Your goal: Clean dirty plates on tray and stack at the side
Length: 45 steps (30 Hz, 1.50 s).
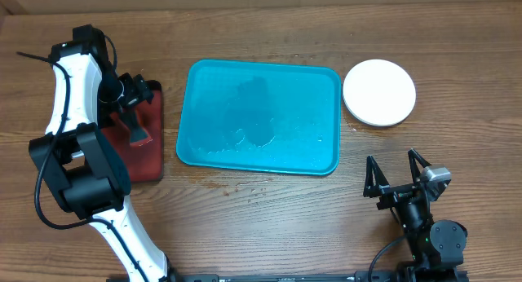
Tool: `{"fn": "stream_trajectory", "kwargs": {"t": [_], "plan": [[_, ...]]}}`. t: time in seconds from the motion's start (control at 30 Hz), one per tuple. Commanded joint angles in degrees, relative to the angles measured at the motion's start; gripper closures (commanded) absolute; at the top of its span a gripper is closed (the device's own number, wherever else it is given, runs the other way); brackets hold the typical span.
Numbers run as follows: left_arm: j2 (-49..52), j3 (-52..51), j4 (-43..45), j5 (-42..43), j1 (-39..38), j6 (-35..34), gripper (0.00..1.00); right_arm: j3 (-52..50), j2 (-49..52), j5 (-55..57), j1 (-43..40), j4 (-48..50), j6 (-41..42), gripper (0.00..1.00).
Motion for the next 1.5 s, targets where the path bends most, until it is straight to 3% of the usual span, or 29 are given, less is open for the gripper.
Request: {"fn": "stream_trajectory", "kwargs": {"t": [0.0, 0.73, 0.93, 1.47], "plan": [[-1.7, 1.0, -0.1, 0.0, 0.1, -0.2, 0.00, -0.6, -0.7, 0.8, 0.4, 0.2, -0.4, 0.00], [-1.7, 1.0, -0.3, -0.4, 0.1, 0.2, 0.00, -0.6, -0.7, 0.8, 0.4, 0.2, -0.4, 0.00], [-1.7, 1.0, -5.4, 0.0, 0.1, 0.3, 0.00, -0.6, -0.7, 0.8, 0.4, 0.2, -0.4, 0.00], [-5.1, 1.0, -2.3, -1.0, 0.1, 0.3, 0.00, -0.6, -0.7, 0.8, 0.4, 0.2, -0.4, 0.00]]}}
